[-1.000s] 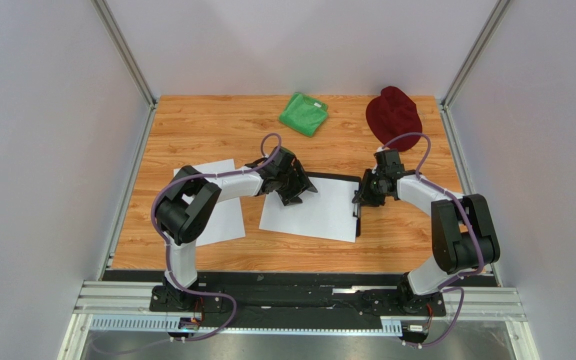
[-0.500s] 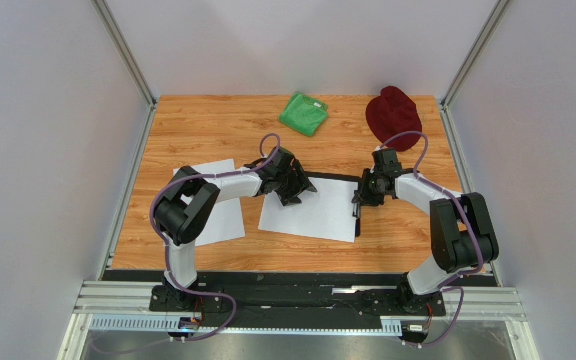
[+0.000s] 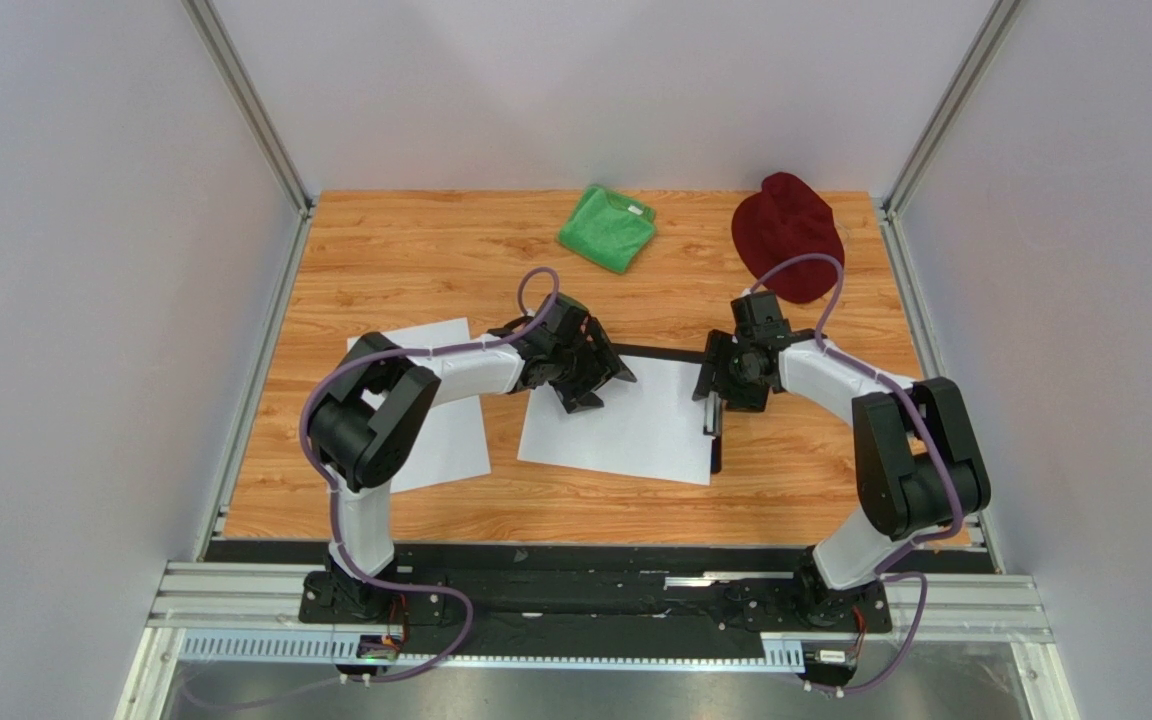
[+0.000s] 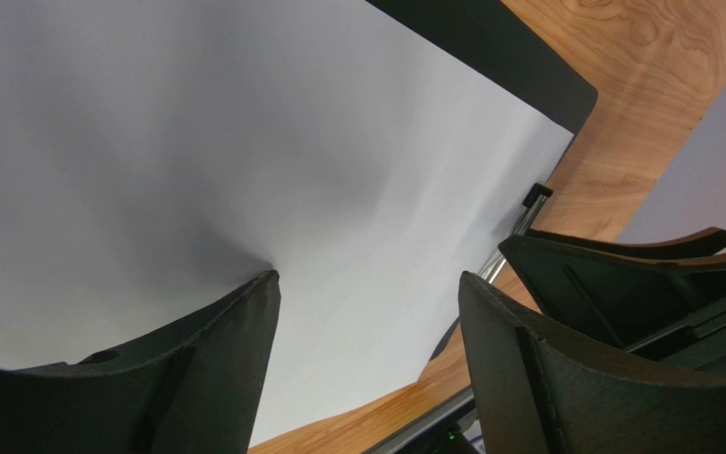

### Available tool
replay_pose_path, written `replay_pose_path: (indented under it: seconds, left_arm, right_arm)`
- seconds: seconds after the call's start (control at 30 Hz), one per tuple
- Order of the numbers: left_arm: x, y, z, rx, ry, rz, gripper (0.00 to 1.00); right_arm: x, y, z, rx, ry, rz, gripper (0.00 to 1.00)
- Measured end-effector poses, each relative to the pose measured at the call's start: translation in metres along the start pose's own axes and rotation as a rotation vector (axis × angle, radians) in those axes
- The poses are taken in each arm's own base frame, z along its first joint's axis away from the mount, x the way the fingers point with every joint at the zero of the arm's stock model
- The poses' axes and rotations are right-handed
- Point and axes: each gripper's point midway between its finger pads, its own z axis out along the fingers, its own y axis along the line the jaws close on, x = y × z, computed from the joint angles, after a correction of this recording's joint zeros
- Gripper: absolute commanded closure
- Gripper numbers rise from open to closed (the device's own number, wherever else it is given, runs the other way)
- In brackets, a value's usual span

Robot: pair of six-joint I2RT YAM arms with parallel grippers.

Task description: Put the files into the folder

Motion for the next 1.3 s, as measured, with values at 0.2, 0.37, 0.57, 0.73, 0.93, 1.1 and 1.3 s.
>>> replay_pose_path:
  seconds: [0.2,0.37,0.57,0.73,0.93,1.1,1.3]
  left_arm:
    - [0.003,-0.004,-0.004,0.016,0.012,0.02,0.15]
    - [0.011,-0.002,-0.03,-0.002,0.041,0.097,0.12]
    - [-0.004,-0.038,-0.141,0.135,-0.072,0.306,0.12]
    - [-0.059,0.005,-0.224,0.063,-0.277,0.334,0.15]
    - [-0.094,0.148,-0.233,-0.227,-0.297,0.044,0.17]
    - [-0.087,0.21,-0.23,-0.287,-0.229,-0.202,0.18]
    - [-0.098,0.24,-0.214,-0.267,-0.171,-0.383,0.19]
  right_arm:
    - [-0.007,0.002,-0.004,0.007,-0.012,-0.017,0.23]
    - [-0.026,0.001,-0.023,0.051,-0.052,-0.066,0.21]
    - [-0.053,0.031,-0.09,0.004,-0.229,-0.158,0.21]
    - [-0.031,0.101,-0.11,-0.179,-0.272,-0.26,0.29]
    - [0.018,0.219,-0.082,-0.389,-0.145,-0.345,0.32]
    - [0.075,0.302,-0.058,-0.508,-0.049,-0.399,0.32]
    - [0.157,0.353,-0.032,-0.552,0.061,-0.513,0.29]
